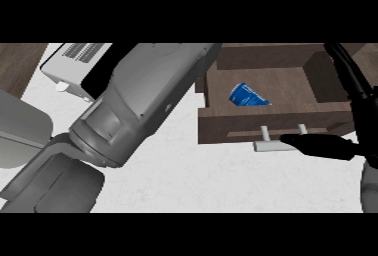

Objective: Pick up the can, place it into the drawer and close the drawer

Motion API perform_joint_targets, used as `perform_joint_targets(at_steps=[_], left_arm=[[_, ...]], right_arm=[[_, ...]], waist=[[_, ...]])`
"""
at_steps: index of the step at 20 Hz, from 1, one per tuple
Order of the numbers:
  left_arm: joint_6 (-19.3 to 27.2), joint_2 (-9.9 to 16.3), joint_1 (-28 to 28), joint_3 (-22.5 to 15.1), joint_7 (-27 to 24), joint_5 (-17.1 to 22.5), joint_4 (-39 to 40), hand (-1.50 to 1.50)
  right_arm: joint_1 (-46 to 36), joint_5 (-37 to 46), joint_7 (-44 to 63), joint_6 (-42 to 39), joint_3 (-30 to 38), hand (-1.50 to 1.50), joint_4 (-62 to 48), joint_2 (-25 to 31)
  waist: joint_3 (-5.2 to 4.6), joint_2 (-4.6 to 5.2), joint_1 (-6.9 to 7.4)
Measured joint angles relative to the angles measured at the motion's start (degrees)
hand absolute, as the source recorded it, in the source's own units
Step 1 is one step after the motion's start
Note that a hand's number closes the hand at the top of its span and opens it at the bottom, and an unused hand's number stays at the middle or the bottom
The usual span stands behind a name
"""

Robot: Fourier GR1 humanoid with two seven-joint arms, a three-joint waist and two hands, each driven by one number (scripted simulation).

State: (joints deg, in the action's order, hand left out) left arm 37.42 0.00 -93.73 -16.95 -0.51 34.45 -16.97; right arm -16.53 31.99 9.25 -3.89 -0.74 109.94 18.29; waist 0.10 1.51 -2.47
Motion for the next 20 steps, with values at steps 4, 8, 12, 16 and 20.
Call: perform_joint_targets(at_steps=[4,8,12,16,20], left_arm=[[-0.66,0.26,-0.58,0.12,-0.14,-0.50,0.95,-1.50],[-1.28,0.38,-0.24,0.11,0.36,-0.70,0.45,-1.50],[-2.41,1.50,-0.03,0.90,0.84,-1.04,0.13,-1.50],[-2.37,2.55,0.52,1.30,1.47,-1.58,-0.93,-1.50],[-3.93,5.17,2.80,1.07,2.31,-2.39,-2.68,-1.50]], right_arm=[[-3.38,6.78,-2.25,2.44,-3.52,-1.50,-8.56,-0.36],[-6.58,13.10,-4.58,5.98,-6.05,-1.50,-18.00,-1.12],[-9.76,17.53,-7.64,10.51,-7.41,-1.50,-27.38,-2.75],[-14.64,20.77,-10.21,16.23,-6.64,-1.50,-38.51,-4.58],[-18.94,24.00,-11.33,22.70,-5.44,-1.50,-48.93,-6.49]], waist=[[-0.01,-0.19,1.11],[-0.03,-0.51,1.96],[-0.03,-0.70,2.47],[-0.04,-0.79,3.40],[-0.05,-0.95,4.44]])
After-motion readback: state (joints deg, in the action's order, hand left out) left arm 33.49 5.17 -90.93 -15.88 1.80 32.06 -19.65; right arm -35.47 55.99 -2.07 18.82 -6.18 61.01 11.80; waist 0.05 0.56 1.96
